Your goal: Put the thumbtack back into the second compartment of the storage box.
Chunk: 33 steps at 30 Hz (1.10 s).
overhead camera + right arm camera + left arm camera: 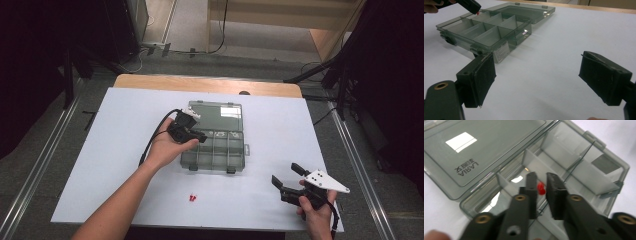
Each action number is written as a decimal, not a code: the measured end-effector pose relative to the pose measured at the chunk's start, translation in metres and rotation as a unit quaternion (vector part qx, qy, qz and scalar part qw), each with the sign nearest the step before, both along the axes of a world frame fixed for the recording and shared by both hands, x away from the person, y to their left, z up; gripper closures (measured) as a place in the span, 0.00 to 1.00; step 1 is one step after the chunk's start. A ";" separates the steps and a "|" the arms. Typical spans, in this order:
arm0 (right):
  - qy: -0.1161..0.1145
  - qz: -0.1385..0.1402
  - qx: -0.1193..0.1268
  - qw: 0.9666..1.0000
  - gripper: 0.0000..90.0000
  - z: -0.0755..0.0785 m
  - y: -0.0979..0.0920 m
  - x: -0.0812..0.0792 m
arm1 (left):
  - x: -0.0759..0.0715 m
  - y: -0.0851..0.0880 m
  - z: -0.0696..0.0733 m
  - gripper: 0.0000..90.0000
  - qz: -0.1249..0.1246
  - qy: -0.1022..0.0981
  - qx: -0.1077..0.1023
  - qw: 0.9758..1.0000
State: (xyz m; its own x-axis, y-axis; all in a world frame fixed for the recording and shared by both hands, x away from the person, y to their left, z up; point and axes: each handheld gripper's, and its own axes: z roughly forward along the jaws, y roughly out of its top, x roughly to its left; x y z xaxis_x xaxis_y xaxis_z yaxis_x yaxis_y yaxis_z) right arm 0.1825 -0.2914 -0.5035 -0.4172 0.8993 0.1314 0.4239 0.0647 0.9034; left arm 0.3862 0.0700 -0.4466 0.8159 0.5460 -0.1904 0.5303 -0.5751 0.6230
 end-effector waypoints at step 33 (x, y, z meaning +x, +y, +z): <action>-0.005 -0.002 -0.006 1.000 0.16 0.001 0.001 -0.002 | -0.032 0.007 0.007 0.02 -0.039 0.007 0.035 0.999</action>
